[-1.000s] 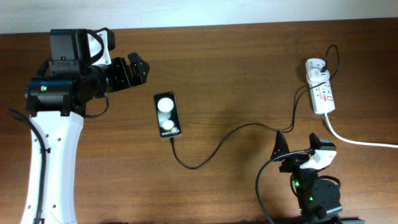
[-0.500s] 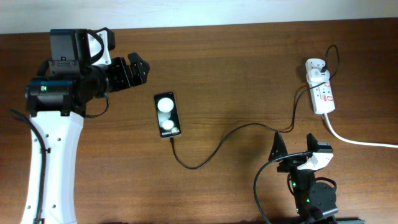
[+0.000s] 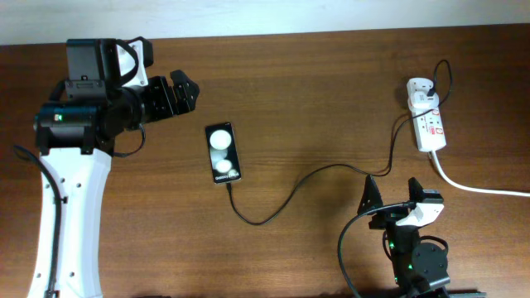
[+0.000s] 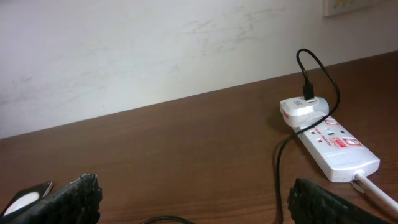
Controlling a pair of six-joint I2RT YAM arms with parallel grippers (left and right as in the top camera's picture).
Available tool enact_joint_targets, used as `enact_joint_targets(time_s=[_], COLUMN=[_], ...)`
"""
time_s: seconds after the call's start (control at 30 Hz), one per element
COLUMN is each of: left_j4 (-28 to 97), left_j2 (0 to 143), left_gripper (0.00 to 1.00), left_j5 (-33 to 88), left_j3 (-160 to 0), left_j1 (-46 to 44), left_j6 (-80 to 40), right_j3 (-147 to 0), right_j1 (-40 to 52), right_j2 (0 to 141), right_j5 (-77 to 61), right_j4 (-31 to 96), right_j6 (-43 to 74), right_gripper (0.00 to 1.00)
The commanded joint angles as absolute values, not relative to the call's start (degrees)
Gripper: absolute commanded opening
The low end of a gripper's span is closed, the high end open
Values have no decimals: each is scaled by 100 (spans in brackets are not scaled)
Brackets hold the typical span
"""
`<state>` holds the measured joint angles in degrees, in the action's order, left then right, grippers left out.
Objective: Plug charger to phone and switch on socket
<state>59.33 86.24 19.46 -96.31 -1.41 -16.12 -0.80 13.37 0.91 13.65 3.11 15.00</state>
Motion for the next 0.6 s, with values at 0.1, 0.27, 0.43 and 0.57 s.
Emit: enact_joint_targets(time_s=[0.1, 0.27, 0.43, 0.57], left_j4=[5929, 5927, 5929, 5927], left_j2=[8591, 8591, 8335, 7918], left_gripper=[99, 99, 99, 99], left_j5=[1946, 1946, 1946, 1704], left_j3=[-9668, -9668, -9657, -9614], left_j1=[-110, -95, -97, -102], left_j6=[-1647, -1647, -1647, -1647], right_j3=[-32, -32, -32, -32], right_j1=[1306, 1306, 1306, 1306], right_j2=[19, 19, 19, 19], right_j5=[1315, 1315, 1315, 1315], right_j4=[342, 342, 342, 342], right_j6=[1531, 1531, 1531, 1531], right_gripper=[99, 99, 99, 99])
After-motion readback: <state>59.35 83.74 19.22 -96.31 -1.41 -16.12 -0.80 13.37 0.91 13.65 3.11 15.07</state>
